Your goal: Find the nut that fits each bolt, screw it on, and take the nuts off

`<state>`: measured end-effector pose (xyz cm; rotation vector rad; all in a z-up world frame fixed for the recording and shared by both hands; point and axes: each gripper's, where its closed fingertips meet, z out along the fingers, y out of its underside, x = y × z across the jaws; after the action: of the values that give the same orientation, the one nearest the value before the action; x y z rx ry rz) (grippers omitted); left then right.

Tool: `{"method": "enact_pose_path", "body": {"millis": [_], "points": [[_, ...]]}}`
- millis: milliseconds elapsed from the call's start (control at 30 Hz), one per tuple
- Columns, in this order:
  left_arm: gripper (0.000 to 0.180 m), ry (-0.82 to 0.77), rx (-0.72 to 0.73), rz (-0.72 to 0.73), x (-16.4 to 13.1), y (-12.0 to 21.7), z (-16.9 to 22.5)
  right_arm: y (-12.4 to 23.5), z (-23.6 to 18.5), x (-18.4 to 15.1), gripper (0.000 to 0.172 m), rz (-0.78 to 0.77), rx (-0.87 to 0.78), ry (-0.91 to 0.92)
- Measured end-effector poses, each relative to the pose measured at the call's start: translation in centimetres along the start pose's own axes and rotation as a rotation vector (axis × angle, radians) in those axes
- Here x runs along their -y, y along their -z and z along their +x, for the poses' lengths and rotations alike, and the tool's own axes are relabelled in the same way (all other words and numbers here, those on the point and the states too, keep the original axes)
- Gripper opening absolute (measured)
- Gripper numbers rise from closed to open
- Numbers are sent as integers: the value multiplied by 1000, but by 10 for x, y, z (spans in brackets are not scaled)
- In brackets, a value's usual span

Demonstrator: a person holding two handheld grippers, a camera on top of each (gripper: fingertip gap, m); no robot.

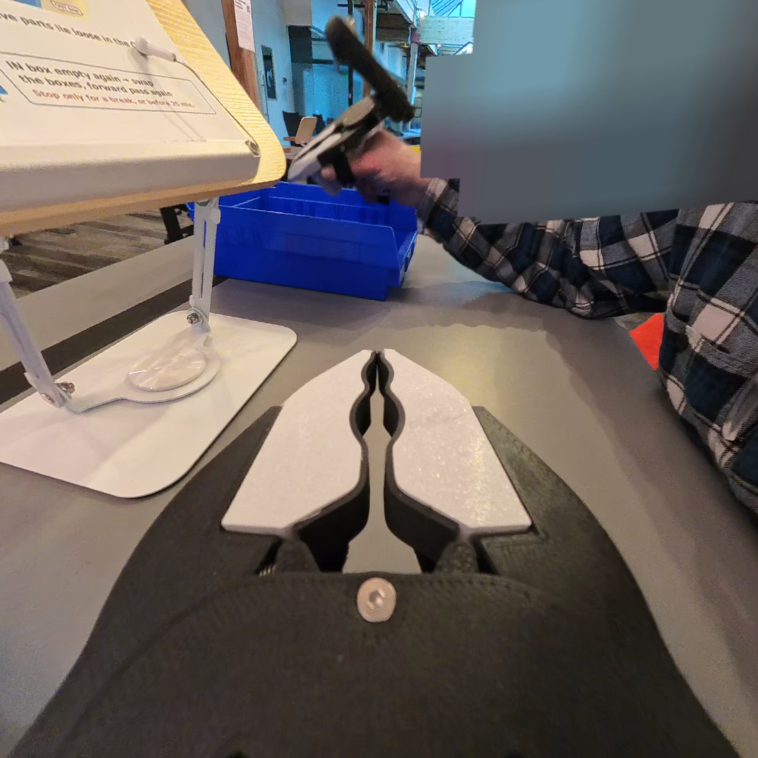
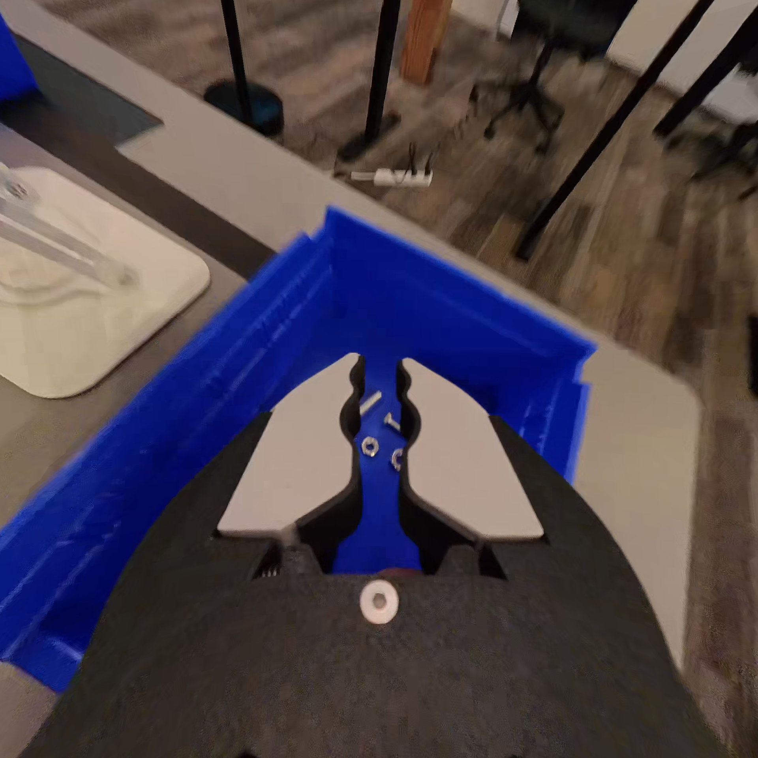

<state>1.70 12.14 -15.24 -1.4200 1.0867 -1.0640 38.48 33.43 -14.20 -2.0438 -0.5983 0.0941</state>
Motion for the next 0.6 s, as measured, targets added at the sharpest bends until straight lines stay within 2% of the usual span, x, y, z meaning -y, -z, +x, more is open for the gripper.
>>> {"method": "enact_pose_path", "body": {"millis": [100,133,200,300,367,467,600], "points": [[0,-42,42,1,4,8,-4,39,-30,53,0,180,25,96],[0,-56,64,9,7,12,-7,53,-50,71,1,255,63,126],[0,-69,80,13,9,20,-9,76,-96,100,0,368,134,194],[0,-101,113,-7,6,32,-15,91,-177,121,0,447,237,325],[0,-123,133,-26,3,40,-17,89,-237,123,0,498,375,344],[0,-146,149,-54,-3,48,-19,63,-328,102,0,480,615,320],[0,-166,170,-75,-7,59,-23,20,-414,71,0,432,779,283]]}}
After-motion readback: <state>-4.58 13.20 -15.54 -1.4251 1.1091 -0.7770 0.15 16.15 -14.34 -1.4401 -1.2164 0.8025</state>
